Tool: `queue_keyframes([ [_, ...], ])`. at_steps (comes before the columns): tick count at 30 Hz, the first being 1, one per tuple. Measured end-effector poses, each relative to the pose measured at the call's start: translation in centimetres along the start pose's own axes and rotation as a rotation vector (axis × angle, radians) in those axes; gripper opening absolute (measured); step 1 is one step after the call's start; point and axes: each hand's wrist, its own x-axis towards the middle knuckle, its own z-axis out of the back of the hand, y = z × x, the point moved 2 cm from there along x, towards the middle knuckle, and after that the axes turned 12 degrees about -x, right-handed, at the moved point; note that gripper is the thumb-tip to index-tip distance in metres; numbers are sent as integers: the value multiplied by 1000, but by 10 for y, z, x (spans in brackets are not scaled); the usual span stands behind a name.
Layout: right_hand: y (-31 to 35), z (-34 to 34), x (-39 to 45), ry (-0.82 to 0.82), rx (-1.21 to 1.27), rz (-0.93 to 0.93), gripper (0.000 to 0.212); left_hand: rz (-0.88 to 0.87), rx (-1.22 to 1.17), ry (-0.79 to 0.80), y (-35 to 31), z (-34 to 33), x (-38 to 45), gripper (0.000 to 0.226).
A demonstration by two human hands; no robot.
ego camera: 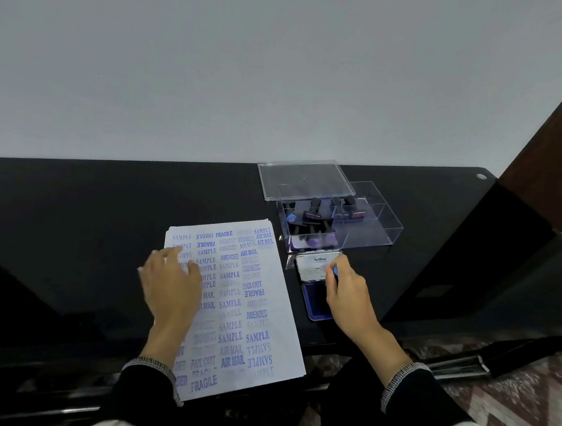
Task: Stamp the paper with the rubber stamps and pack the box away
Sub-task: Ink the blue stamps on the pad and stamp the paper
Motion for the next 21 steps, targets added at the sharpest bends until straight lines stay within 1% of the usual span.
queue_keyframes([
  [2,-1,2,1,-4,46,-18,16,74,130,18,10,4,2,62],
  [4,-1,5,2,1,68,-19,16,96,172,56,16,7,2,79],
  [8,0,2,-1,-3,-1,19,15,67,207,161,25,4,2,95],
  [11,1,2,0,-9,1,9,15,55,238,187,26,3,1,101],
  [14,-1,5,2,3,31,-19,14,69,226,201,25,2,0,101],
  [18,1,1,-1,0,-15,13,13,69,232,208,24,3,0,100],
  [21,1,4,0,-1,18,-2,14,59,246,201,25,2,-1,100],
])
